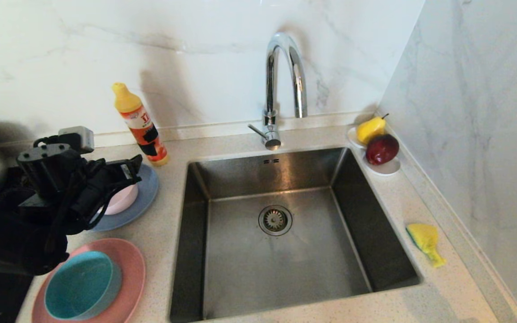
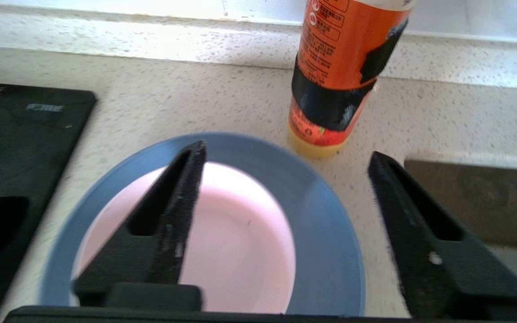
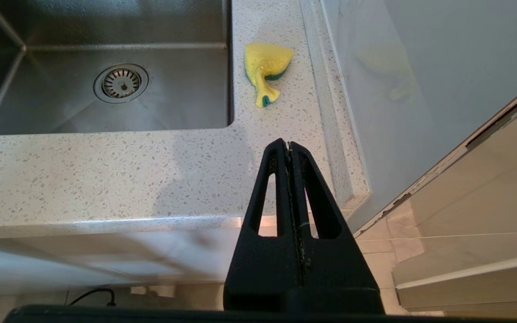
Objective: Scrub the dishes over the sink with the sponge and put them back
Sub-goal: Grab the dish soap
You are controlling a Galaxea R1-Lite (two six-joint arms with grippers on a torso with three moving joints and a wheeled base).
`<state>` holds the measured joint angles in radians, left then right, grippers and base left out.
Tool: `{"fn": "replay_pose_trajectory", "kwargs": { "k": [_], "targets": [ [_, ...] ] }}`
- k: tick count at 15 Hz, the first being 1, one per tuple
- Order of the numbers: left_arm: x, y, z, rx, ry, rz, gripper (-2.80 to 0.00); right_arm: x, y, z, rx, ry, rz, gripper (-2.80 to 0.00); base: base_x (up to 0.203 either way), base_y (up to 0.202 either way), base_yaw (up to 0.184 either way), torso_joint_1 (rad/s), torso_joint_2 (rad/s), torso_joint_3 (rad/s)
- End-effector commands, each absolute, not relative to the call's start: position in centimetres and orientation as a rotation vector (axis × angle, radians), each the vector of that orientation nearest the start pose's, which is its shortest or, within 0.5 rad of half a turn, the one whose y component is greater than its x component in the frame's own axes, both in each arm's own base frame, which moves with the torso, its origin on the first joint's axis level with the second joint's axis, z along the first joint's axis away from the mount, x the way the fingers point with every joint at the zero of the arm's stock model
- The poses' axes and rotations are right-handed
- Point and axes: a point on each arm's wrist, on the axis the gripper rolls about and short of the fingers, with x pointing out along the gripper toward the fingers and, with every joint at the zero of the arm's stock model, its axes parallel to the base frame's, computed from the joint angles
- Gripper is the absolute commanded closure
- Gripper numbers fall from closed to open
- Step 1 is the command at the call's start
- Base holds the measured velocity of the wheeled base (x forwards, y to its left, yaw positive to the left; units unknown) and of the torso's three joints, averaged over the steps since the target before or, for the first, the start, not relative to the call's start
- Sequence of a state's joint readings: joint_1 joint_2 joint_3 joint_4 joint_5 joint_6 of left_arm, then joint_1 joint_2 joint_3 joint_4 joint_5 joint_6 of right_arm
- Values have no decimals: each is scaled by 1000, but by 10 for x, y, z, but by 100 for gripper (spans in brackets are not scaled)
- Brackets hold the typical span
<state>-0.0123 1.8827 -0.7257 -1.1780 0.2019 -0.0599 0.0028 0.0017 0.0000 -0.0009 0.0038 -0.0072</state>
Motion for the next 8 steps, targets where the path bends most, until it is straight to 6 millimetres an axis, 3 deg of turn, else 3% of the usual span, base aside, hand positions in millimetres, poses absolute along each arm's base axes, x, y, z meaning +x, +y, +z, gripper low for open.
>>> {"fn": "replay_pose_trajectory", "kwargs": {
  "k": [1,8],
  "targets": [
    [351,0,148,-66,-22,188,-280,-23,0,76,-8,0,8,0,0,0,0,0,0,0],
    [396,-12,139,-86,-110,161,-280,-23,0,76,-8,0,8,0,0,0,0,0,0,0]
  ]
}}
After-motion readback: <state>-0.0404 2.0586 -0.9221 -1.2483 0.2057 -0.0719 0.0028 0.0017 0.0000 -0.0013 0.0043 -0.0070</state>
